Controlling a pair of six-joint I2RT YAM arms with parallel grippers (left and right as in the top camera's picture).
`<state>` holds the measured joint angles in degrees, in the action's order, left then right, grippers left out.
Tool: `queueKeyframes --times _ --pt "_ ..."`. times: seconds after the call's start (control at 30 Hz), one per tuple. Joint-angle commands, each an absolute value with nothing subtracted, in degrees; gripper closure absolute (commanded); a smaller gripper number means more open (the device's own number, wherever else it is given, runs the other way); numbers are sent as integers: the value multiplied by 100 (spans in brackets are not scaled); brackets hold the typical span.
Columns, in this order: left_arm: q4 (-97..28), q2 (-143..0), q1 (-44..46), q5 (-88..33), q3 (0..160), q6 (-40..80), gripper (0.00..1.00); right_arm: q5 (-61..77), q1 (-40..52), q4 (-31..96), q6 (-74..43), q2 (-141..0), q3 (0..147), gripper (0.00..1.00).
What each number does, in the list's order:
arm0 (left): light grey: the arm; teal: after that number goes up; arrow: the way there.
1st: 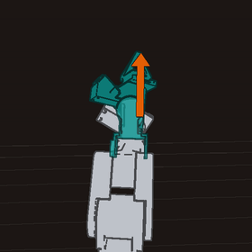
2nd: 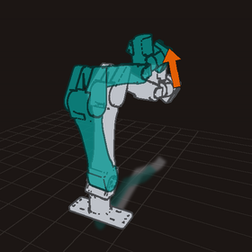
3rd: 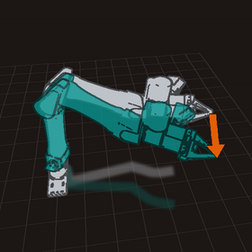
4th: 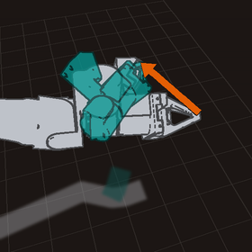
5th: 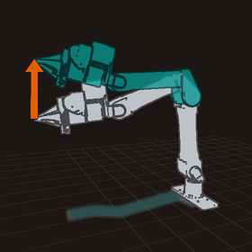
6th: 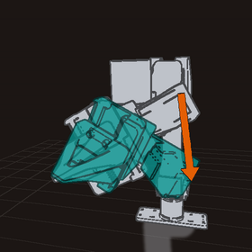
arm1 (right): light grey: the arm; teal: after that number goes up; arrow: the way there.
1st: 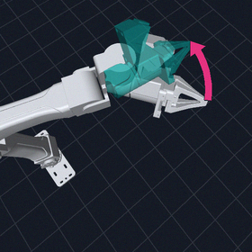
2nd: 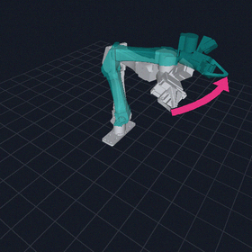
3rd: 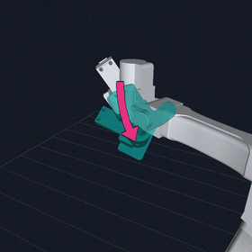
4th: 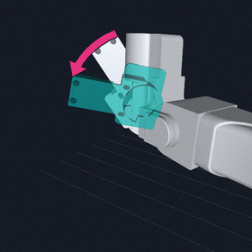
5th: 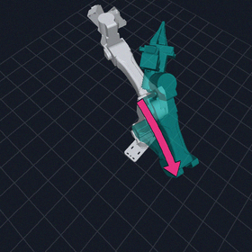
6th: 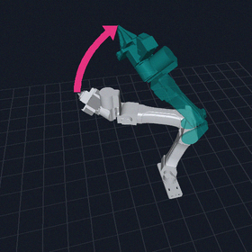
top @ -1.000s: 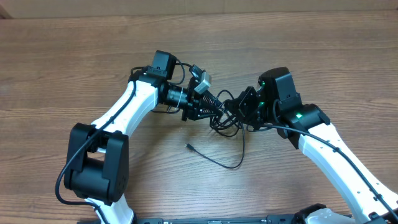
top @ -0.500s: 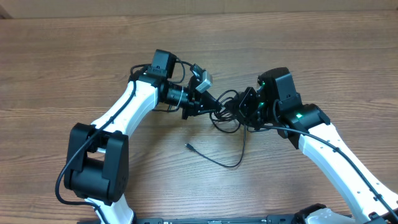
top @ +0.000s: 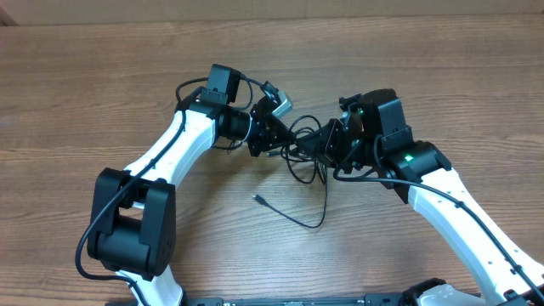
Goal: Untangle cables
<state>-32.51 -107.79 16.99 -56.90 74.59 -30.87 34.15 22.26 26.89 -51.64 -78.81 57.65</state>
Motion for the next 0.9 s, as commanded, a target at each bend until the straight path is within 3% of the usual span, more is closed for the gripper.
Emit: queueKeyframes --times 0.0,0.37,0.63,0.87 --pt "-3216 -10676 1688 -5030 7472 -2674 96 3922 2196 2613 -4936 -7850 5848 96" --pt "-3229 -10676 1688 -4740 7472 -2650 96 6254 998 1944 -4886 -7850 5848 96" --pt "-3229 -10676 1688 -4700 7472 -2650 96 6650 51 2255 -4792 -7850 5848 96" --pt "-3140 -10678 1691 -3485 7472 -2056 96 7299 -548 2416 -4786 -7850 5848 96"
